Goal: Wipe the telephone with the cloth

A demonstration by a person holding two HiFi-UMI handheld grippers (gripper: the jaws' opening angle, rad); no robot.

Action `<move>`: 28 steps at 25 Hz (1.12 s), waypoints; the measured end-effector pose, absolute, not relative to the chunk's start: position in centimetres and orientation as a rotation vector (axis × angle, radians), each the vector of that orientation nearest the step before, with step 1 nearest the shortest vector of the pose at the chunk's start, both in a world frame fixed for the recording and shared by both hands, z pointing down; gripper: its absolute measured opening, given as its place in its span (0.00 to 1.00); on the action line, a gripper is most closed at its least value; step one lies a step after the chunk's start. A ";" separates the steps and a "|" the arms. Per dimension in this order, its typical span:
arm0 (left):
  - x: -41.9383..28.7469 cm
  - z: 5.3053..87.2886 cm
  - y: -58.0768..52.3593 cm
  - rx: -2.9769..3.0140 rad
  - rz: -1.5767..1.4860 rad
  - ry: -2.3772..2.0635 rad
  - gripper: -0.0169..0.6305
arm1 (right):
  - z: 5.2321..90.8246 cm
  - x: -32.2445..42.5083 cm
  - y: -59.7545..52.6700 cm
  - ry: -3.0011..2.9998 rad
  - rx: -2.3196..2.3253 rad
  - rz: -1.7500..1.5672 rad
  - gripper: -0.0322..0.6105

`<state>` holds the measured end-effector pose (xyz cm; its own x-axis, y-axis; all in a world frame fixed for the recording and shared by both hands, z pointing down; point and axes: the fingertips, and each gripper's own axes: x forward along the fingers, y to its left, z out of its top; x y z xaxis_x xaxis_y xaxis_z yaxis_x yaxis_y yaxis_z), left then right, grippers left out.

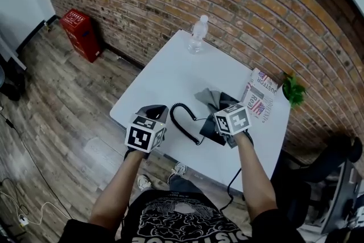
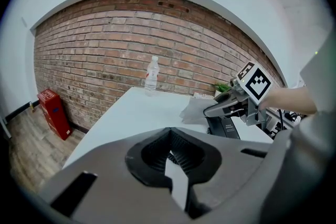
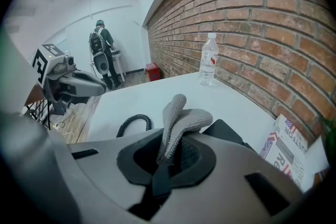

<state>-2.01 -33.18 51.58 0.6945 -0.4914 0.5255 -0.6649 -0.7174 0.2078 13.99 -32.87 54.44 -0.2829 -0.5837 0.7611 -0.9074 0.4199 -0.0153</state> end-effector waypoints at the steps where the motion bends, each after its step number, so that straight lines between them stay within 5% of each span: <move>1: -2.2 51.6 -33.0 2.521 0.625 -0.898 0.03 | 54.6 13.8 -32.6 -1.983 1.262 0.602 0.07; 28: -6.2 53.9 -27.8 2.542 0.722 -0.801 0.03 | 58.5 9.4 -26.2 -1.946 1.353 0.683 0.07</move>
